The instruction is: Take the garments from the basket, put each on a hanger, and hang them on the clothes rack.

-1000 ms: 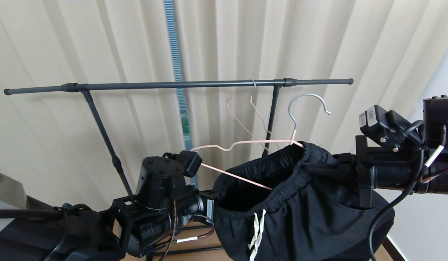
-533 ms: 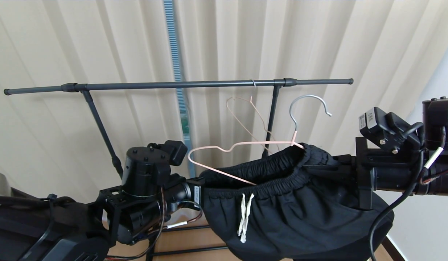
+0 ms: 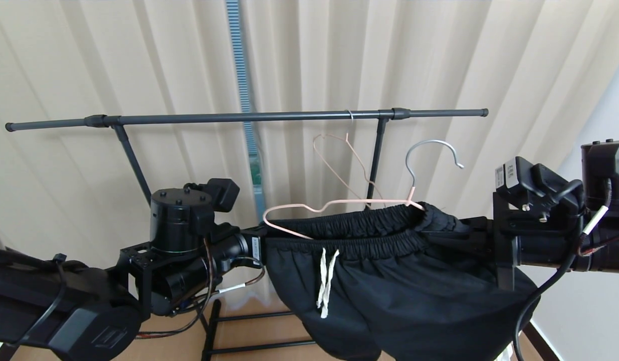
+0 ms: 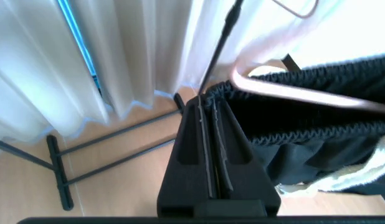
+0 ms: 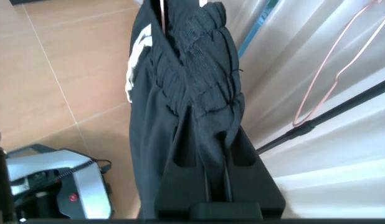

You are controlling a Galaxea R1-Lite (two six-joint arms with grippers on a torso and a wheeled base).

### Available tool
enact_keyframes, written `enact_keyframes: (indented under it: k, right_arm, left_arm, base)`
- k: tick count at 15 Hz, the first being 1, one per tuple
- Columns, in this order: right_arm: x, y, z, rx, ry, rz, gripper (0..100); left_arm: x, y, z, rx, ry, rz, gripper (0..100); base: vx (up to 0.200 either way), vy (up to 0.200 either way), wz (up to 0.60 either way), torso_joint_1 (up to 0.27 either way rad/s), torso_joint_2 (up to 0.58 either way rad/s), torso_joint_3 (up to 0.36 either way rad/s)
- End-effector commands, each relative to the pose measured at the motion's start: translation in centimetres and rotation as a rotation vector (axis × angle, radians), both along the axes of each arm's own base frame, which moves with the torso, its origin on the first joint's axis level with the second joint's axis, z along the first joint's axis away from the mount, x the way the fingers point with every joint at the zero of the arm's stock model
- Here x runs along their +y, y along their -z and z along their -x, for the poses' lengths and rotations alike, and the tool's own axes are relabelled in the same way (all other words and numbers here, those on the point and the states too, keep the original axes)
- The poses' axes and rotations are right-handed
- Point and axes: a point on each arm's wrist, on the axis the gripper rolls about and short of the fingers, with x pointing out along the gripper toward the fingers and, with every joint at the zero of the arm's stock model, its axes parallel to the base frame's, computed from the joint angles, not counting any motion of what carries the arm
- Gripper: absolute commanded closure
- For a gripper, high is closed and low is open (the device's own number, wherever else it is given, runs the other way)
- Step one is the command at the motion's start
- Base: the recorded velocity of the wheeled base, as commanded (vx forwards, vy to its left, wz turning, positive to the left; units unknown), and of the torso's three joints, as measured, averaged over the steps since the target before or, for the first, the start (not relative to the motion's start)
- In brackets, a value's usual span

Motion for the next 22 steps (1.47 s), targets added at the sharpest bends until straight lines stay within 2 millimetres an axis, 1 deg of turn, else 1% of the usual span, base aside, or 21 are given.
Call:
enact_keyframes:
  k: [1,6,7,11,14,16,17,18,20,22]
  right_arm:
    - [-0.1,0.4,-0.1,-0.006,-0.004,0.019,100]
    - [-0.6,1.5,-0.4,-0.042,-0.029,0.088,100]
    - [-0.6,1.6,-0.3,-0.048,-0.036,0.101,100]
    - [-1.0,1.9,-0.4,-0.045,-0.023,0.11,100]
    - [-0.9,2.8,-1.1,-0.038,-0.021,0.152,100]
    - [-0.9,3.0,-1.3,-0.035,0.009,0.178,100]
    - [-0.8,3.1,-1.4,-0.03,0.011,0.183,100]
    - [-0.8,3.4,-1.7,-0.025,0.033,0.201,100]
    - [-0.7,3.6,-1.9,-0.017,0.048,0.218,100]
    - [-0.4,4.2,-2.2,-0.003,0.06,0.243,100]
  left_arm:
    - [0.3,-0.5,-0.4,-0.015,-0.015,0.012,100]
    - [0.1,-1.2,-0.8,-0.048,-0.014,0.012,100]
    - [0.2,-1.7,-0.8,-0.064,-0.013,0.013,100]
    - [0.6,-2.3,-0.9,-0.086,-0.022,0.008,100]
    - [0.8,-3.9,-0.4,-0.119,-0.01,0.0,100]
    - [0.8,-5.3,-0.1,-0.102,-0.004,-0.013,100]
    - [0.8,-5.6,-0.1,-0.099,-0.002,-0.016,100]
    - [0.6,-6.7,0.2,-0.091,0.008,-0.02,100]
    - [0.5,-7.0,0.2,-0.076,0.012,-0.035,100]
    - [0.5,-7.9,0.2,-0.07,0.021,-0.071,100]
  base:
    - [0.0,0.0,0.0,0.0,0.0,0.0]
    - [0.0,0.0,0.0,0.0,0.0,0.0]
    - [0.0,0.0,0.0,0.0,0.0,0.0]
    - [0.0,0.0,0.0,0.0,0.0,0.0]
    - [0.0,0.0,0.0,0.0,0.0,0.0]
    - [0.0,0.0,0.0,0.0,0.0,0.0]
    - [0.0,0.0,0.0,0.0,0.0,0.0]
    - [0.0,0.0,0.0,0.0,0.0,0.0]
    - [0.0,0.0,0.0,0.0,0.0,0.0]
    - [0.0,0.0,0.0,0.0,0.0,0.0]
